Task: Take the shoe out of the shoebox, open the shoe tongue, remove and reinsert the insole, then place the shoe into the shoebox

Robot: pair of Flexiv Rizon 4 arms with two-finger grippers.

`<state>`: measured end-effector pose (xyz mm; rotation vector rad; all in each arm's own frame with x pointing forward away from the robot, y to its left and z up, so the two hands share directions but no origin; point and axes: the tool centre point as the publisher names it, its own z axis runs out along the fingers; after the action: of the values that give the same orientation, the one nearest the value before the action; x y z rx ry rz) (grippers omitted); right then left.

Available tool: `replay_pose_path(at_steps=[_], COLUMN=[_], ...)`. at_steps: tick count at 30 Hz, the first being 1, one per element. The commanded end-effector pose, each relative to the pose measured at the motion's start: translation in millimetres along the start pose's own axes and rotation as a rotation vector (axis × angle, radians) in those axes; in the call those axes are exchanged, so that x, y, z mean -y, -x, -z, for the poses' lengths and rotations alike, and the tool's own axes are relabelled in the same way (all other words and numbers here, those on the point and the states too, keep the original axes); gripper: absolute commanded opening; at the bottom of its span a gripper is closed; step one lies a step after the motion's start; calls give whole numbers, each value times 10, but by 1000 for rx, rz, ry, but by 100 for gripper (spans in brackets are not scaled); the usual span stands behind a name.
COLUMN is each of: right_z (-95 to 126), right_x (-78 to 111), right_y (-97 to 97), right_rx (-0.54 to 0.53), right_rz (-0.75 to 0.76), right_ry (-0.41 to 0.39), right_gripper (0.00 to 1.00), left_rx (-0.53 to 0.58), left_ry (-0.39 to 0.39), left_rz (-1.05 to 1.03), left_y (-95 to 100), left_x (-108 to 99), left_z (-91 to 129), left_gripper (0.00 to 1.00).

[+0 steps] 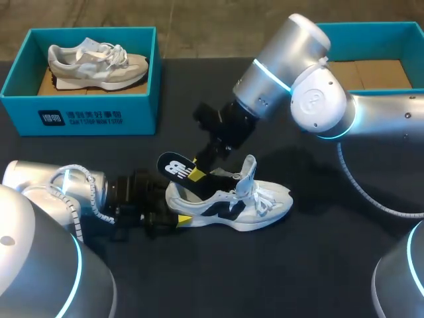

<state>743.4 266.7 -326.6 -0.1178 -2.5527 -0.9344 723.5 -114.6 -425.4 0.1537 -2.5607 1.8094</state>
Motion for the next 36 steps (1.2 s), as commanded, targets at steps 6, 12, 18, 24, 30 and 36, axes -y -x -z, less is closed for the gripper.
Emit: replay_pose_path(at_steps=[6, 12, 18, 24, 30, 36], right_z=[11, 173, 402, 597, 757, 757], right_x=[-44, -152, -384, -652, -888, -888], right_y=[-11, -53, -74, -73, -53, -53], right_rx=[-21, -22, 37, 87, 156, 156], right_rz=[8, 28, 68, 105, 132, 132], right_ry=[-4, 76, 206, 306, 442, 442], right_gripper=[0, 0, 0, 0, 0, 0], left_rx=[-1, -1, -1, -1, -1, -1], left_ry=[4, 4, 4, 4, 4, 4], left_rz=[1, 1, 1, 1, 1, 1], left_y=[33, 33, 33, 33, 33, 33], left_x=[-37, -37, -37, -37, -37, -37], left_z=[-16, -16, -16, -16, -16, -16], left_gripper=[0, 0, 0, 0, 0, 0])
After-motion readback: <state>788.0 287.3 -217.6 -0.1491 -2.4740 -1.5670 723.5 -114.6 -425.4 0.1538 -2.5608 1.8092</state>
